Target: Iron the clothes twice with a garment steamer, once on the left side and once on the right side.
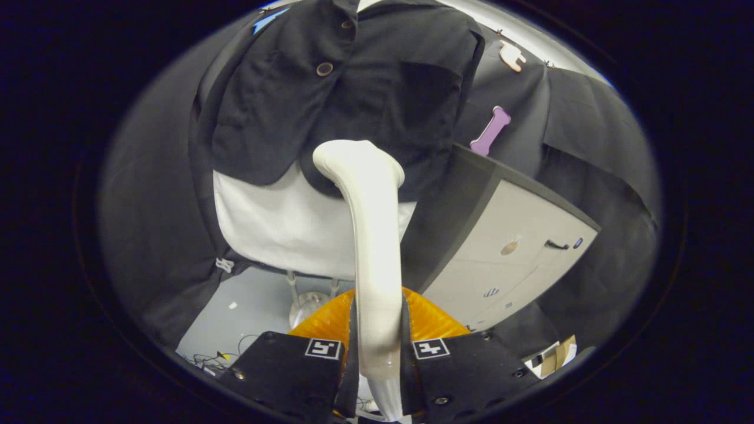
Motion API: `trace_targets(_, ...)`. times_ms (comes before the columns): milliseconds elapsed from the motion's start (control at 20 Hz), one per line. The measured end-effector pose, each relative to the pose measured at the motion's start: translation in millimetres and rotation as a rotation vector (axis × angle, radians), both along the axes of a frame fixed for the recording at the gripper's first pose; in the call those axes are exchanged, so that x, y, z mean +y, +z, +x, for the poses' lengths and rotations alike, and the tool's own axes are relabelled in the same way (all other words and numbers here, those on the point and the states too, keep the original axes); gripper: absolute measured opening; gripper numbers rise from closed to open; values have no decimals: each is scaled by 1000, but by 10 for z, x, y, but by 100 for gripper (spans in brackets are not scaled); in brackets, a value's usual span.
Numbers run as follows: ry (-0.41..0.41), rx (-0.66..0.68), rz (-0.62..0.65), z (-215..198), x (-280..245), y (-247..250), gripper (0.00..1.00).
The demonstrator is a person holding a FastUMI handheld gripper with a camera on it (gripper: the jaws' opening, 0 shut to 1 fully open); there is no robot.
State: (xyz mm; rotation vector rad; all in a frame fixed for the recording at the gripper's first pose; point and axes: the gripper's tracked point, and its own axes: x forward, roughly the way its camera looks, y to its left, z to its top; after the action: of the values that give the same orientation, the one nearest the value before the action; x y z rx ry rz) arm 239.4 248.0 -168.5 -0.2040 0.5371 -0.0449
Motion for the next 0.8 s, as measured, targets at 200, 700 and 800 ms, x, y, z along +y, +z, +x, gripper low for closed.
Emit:
trace_targets(200, 17, 26, -9, -30, -37, -176, 31)
trace_targets(700, 74, -44, 87, -357, 79, 424, 31)
trace_targets(800, 108, -124, 135, -388, 198, 831, 31)
